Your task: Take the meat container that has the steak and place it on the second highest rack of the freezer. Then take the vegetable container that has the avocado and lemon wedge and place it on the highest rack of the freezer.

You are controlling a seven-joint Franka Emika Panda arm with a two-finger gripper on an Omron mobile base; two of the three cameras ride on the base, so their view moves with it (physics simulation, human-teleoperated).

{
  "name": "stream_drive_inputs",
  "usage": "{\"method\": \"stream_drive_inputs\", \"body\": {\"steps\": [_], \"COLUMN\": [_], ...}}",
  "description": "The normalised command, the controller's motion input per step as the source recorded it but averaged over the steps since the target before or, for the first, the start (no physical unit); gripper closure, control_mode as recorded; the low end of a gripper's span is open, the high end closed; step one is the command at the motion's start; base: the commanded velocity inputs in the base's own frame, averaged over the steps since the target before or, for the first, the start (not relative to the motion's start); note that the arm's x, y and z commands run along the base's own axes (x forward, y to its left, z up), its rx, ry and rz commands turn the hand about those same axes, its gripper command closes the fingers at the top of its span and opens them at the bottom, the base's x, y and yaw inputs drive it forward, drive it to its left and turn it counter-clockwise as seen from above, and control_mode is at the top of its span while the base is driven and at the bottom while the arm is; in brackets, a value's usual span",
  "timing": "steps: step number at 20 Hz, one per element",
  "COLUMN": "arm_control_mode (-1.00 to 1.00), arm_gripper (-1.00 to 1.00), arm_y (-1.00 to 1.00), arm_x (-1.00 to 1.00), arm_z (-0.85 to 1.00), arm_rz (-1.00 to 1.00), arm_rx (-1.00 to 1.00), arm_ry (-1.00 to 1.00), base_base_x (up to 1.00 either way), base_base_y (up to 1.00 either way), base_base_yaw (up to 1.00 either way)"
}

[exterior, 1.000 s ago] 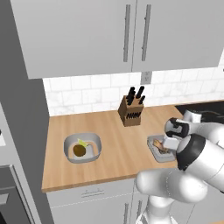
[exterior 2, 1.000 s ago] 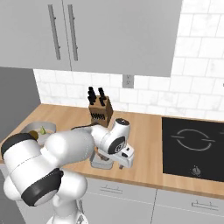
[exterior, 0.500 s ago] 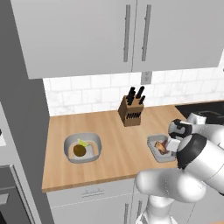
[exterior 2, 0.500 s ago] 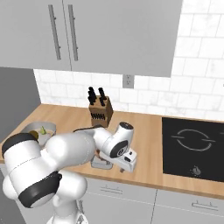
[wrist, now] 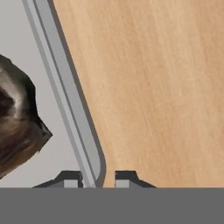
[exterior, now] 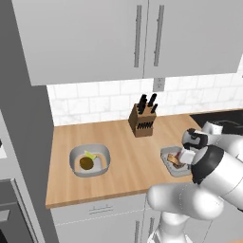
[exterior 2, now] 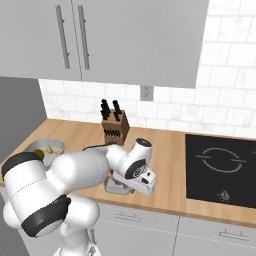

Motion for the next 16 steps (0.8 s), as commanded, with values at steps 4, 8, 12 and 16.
{"method": "stream_drive_inputs", "body": {"steps": [4,8,12,16], "arm_control_mode": [-1.00,-1.00,-1.00,-1.00], "arm_gripper": [1.00,1.00,1.00,1.00], "arm_y": [0.05,0.06,0.01,0.09], "arm_x": [-0.03,-0.09,-0.05,-0.05], "arm_z": [0.00,0.13,0.43,0.62], "arm_rz": [0.00,0.00,0.00,0.00], "arm_rx": [0.00,0.00,0.00,0.00], "arm_ry": [0.00,0.00,0.00,0.00], "base_base_x": [0.00,0.00,0.00,0.00], "base_base_y": [0.00,0.00,0.00,0.00], "base_base_yaw": [0.00,0.00,0.00,0.00]}}
